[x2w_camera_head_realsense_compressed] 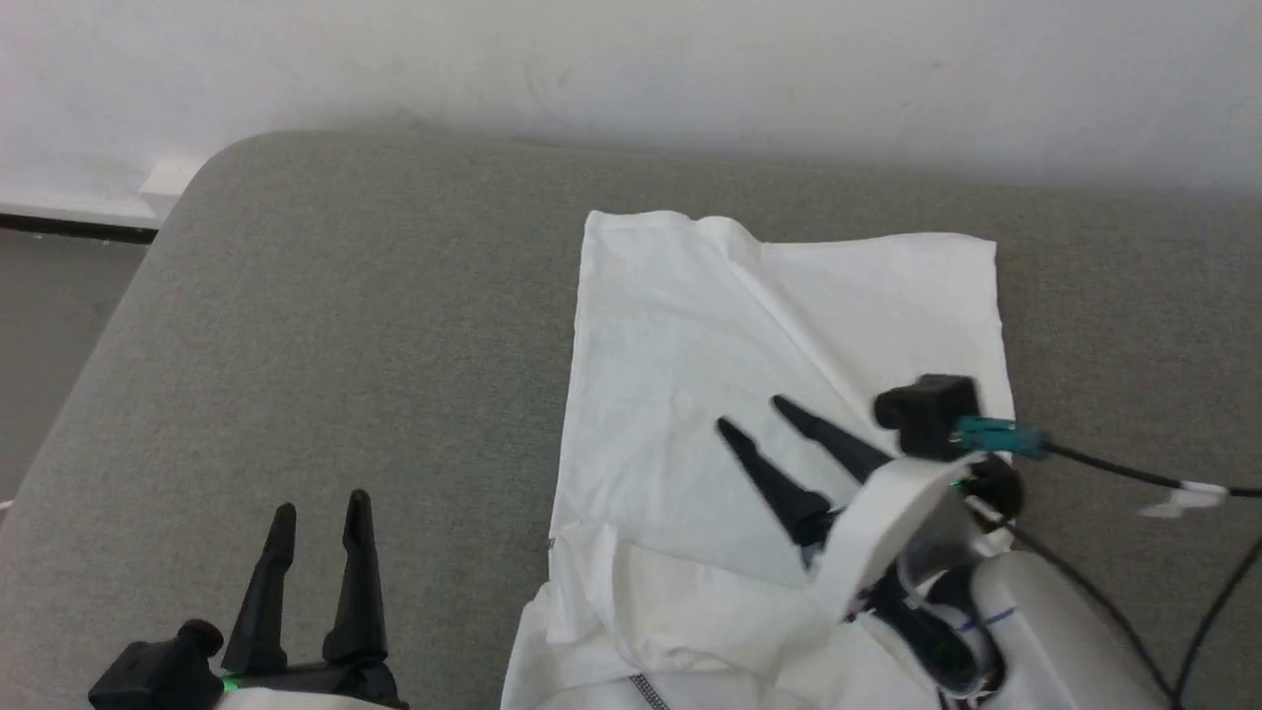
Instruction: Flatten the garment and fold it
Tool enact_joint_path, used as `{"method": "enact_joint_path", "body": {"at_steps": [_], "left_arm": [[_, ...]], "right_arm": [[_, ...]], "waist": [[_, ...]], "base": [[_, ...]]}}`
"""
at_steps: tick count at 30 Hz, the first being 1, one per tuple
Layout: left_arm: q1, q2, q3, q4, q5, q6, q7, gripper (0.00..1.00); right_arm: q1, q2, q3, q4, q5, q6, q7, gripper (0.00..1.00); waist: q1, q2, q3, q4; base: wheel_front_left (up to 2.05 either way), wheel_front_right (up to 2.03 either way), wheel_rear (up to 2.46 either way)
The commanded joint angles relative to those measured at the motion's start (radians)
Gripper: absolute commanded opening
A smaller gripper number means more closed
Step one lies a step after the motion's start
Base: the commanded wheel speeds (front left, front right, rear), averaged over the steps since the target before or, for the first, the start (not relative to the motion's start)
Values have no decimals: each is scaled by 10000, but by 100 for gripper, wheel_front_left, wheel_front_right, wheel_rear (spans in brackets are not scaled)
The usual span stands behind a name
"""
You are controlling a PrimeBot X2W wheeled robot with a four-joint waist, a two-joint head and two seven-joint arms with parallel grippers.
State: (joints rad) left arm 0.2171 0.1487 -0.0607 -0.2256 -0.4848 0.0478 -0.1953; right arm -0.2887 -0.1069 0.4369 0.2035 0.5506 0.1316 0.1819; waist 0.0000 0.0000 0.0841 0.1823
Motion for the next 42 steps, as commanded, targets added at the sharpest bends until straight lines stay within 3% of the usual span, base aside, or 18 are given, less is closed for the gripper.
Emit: {"method": "enact_joint_path", "body": {"at_steps": [1,8,14,25,34,38,42], "left_arm": [[-19,70,49,-114,48,79,-66,100],[34,171,63,-360,125,116,-101,100],[135,318,105,-339,303,152,-184,100],[228,323,169,-49,430,96,-437,100],[-236,332,291,275,656,-94,-603,100],[-1085,802,361,235,814,-310,-463,100],[-2695,1683,414,74,949,-699,296,100]], "right_arm": [[360,-82,-633,-424,-225,-9,-126,100],[2055,321,-3877,-2944,-1247,-9,-326,100],[3336,554,-5328,-4329,-1230,-9,-839,100],[4277,565,-5896,-3671,-523,-9,-2950,100],[4247,566,-5753,-2991,-670,-9,-3588,100],[3889,566,-5946,-3053,-972,-9,-3661,100],[3354,566,-6073,-3347,-1544,-9,-3585,100]], "waist": [[0,0,-109,-285],[0,0,-167,-689],[0,0,-107,-1011],[0,0,85,-1489],[0,0,609,-1727],[0,0,1038,-1764],[0,0,1663,-1736]], "base": [[0,0,0],[0,0,0],[0,0,0],[0,0,0],[0,0,0],[0,0,0],[0,0,0]]}}
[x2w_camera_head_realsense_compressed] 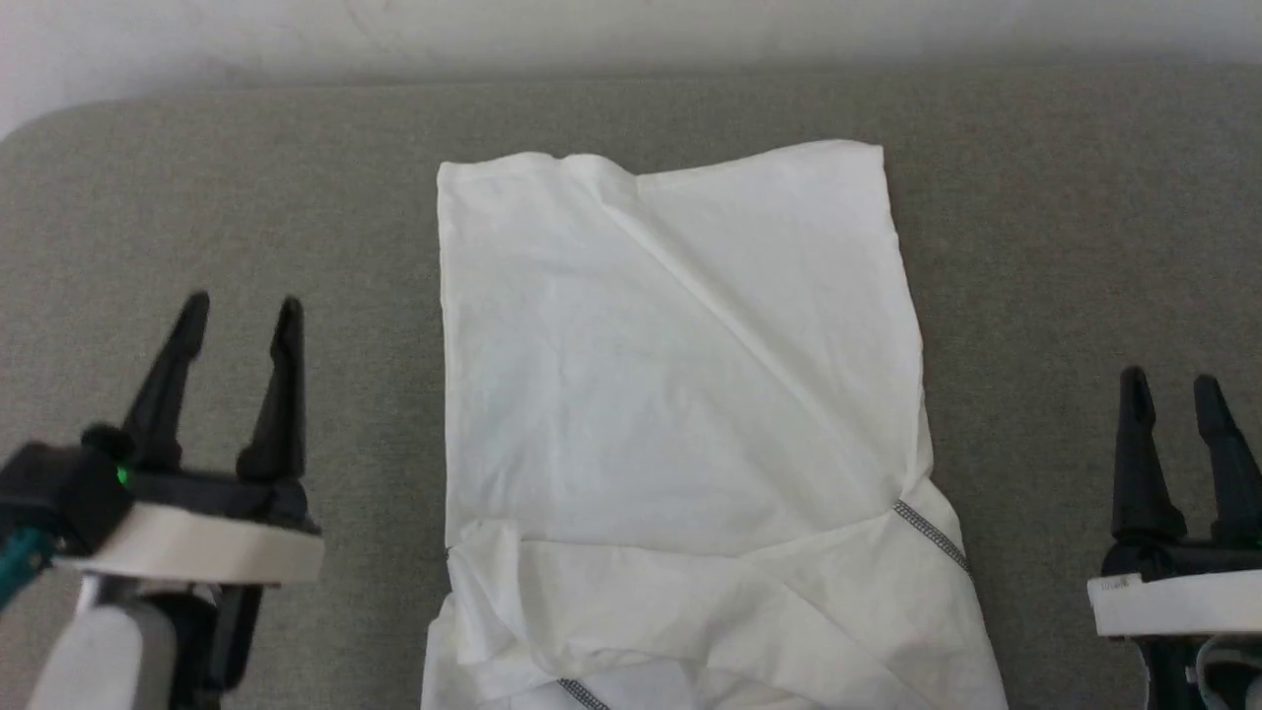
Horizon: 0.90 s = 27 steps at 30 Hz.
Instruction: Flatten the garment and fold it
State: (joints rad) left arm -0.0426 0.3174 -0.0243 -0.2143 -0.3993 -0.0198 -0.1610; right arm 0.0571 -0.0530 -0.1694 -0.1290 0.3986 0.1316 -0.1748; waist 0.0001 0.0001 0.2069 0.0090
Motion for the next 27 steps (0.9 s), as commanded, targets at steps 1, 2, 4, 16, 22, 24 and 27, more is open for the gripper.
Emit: {"method": "enact_joint_path", "body": {"at_steps": [1,2,4,16,22,24,27], "left_arm": [[-588,234,48,-78,98,-143,227,100],[-1101,451,38,-78,57,-259,538,100],[-2223,949,-60,-78,13,-518,1159,100],[-8160,2681,-1615,2065,-1300,-1091,4081,100],[-9503,3192,-2806,3599,-1681,-1104,4609,100],[-9804,3399,-3213,4011,-1819,-1105,4889,100],[-10105,3702,-3827,4535,-2130,-1106,5502,100]], "right_arm": [[-248,27,37,-158,-201,-9,53,100],[-399,27,75,-292,-301,-9,110,100],[-706,27,193,-588,-428,-9,225,100],[-1694,28,1029,-1527,-495,-9,269,100],[-1833,28,1184,-1536,-434,-9,113,100],[-1856,28,1161,-1554,-406,-9,70,100],[-1877,28,1147,-1572,-353,-9,22,100]], "waist": [[-1,-1,628,5],[-1,-1,804,14],[-1,-1,1233,19],[-1,-1,3362,-403],[-1,-1,4101,-837],[-1,-1,4317,-968],[-1,-1,4567,-1136]], "base": [[0,0,0],[0,0,0],[0,0,0],[0,0,0],[0,0,0],[0,0,0],[0,0,0]]}}
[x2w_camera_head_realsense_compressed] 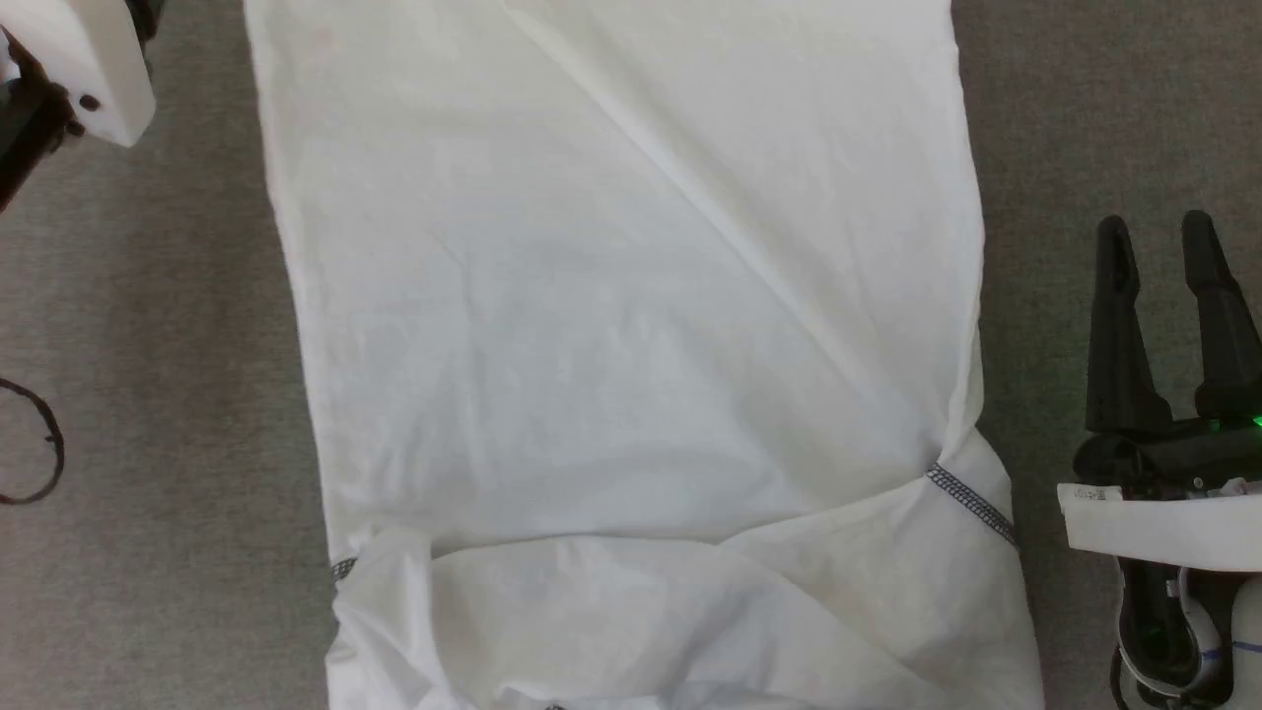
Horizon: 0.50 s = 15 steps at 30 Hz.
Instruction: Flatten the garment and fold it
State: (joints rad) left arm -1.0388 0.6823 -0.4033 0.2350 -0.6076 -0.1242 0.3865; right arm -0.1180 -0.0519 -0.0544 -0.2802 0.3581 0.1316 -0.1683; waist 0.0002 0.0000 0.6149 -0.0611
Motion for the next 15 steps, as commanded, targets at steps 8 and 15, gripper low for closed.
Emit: {"method": "enact_joint_path", "body": {"at_steps": [8,15], "left_arm": [[-373,327,-715,957,-1190,-64,1647,100],[-57,426,-877,821,-1953,-64,2512,0]], "right_arm": [[-142,16,-8,-18,165,-9,-131,100],[-294,16,26,80,59,-9,-105,100]], "waist": [[-2,0,925,-660],[-2,0,968,-649]], "base": [[0,0,0],[0,0,0]]}}
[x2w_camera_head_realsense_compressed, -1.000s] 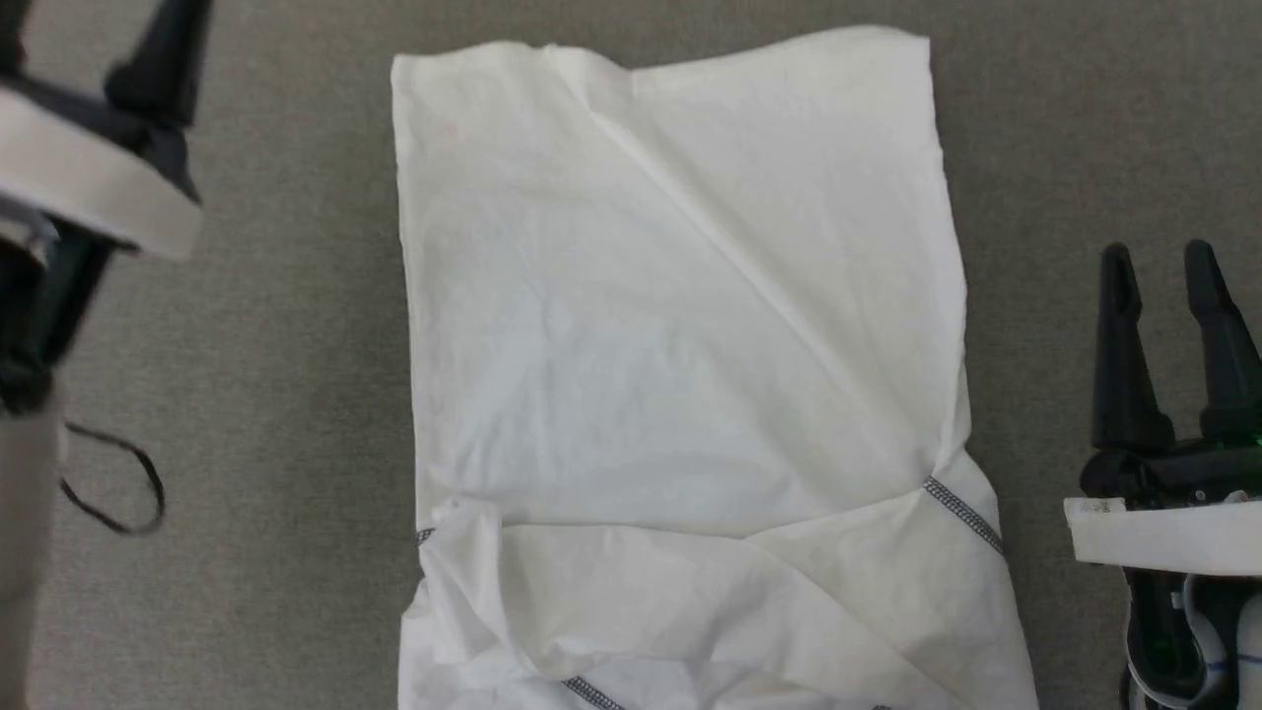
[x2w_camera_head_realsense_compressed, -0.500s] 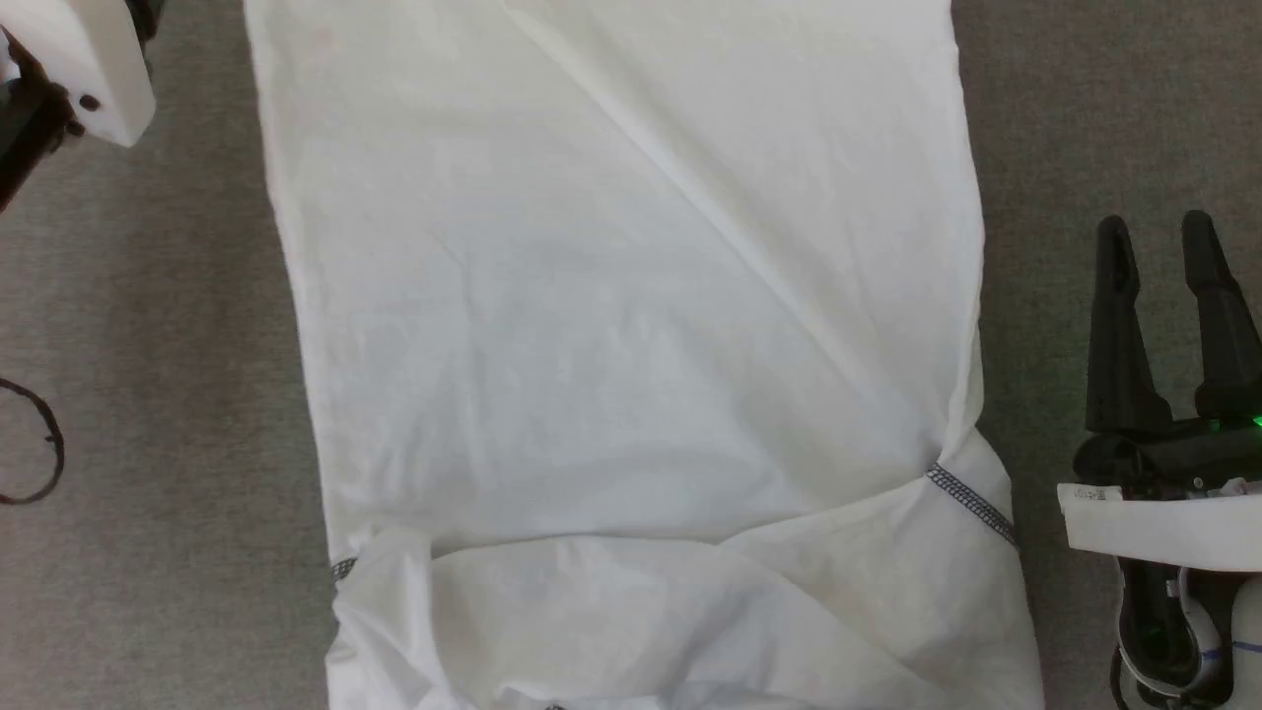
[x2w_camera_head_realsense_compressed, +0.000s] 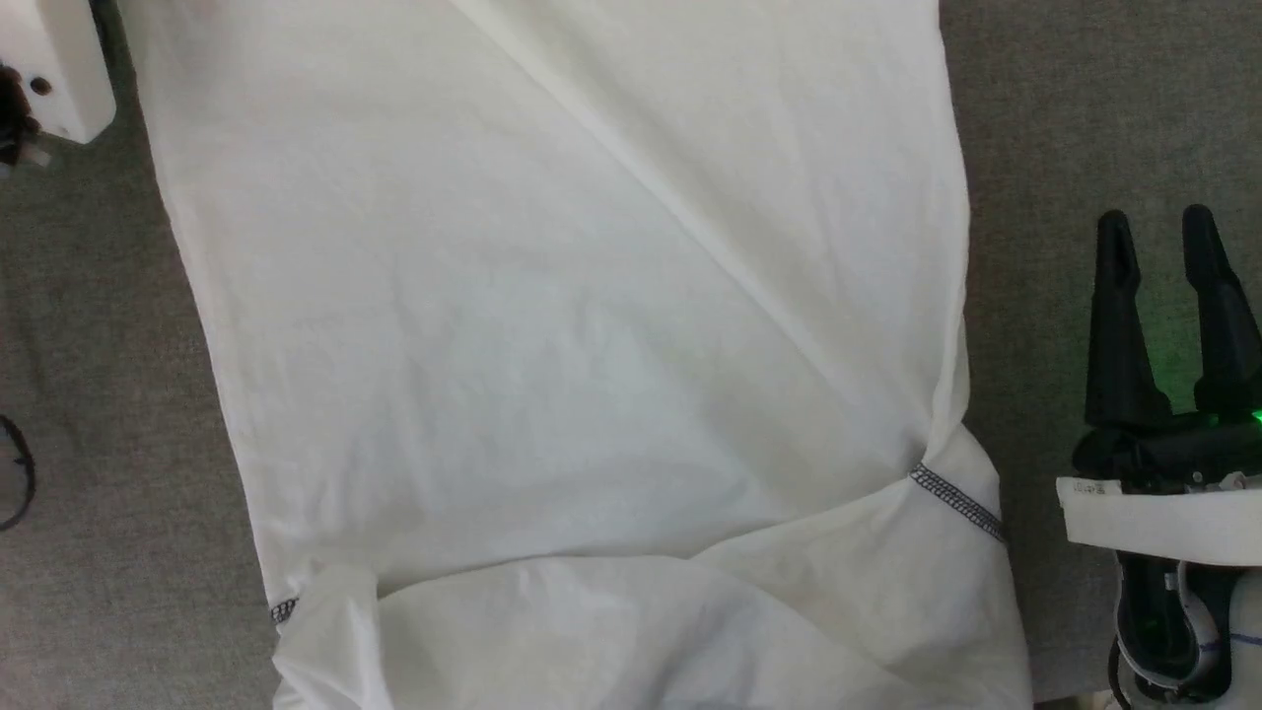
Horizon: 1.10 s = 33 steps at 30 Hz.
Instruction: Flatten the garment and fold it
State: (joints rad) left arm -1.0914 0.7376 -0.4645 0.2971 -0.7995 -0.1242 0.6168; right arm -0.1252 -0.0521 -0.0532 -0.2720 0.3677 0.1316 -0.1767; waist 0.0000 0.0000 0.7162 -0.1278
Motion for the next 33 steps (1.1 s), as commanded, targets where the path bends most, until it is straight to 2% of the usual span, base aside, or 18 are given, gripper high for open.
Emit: {"method": "enact_joint_path", "body": {"at_steps": [1,7,11,14,18,24,28,29,33], "left_arm": [[531,-145,-256,167,-89,-64,157,0],[983,-383,-196,69,-357,-64,-461,0],[1148,-671,-218,58,-429,-65,-949,0],[1162,-892,-254,82,-474,-65,-1260,0],[1014,-1124,-353,109,-457,-65,-1532,0],[619,-1408,-574,141,-444,-65,-1819,0],[352,-1535,-766,183,-477,-65,-1937,0],[352,-1535,-766,183,-477,-65,-1937,0],[88,-1662,-979,225,-528,-65,-2009,0]], "right_arm": [[-282,18,14,-51,-120,-9,18,100],[-1090,18,-219,-1164,-1058,-9,759,100],[-2435,-15,2,-2346,-2093,-9,2131,100],[-3956,-446,407,-2625,-2297,-9,3386,100],[-6077,-890,661,-1681,-2199,-9,5090,100],[-8246,-505,-10,1062,-2294,-9,7372,100],[-8943,-232,-594,2598,-2735,-9,8423,100],[-8943,-232,-594,2598,-2735,-9,8423,100],[-9090,-36,-1070,3568,-3090,-9,9592,100]], "waist": [[0,0,-103,37],[0,0,-736,217],[0,0,-1132,417],[0,0,-1295,582],[0,0,-1241,803],[0,0,-804,1198],[0,0,-501,1436],[0,0,-501,1436],[0,0,-211,1675]], "base": [[0,0,0],[0,0,0],[0,0,0],[0,0,0],[0,0,0],[0,0,0],[0,0,0],[0,0,0],[0,0,0]]}}
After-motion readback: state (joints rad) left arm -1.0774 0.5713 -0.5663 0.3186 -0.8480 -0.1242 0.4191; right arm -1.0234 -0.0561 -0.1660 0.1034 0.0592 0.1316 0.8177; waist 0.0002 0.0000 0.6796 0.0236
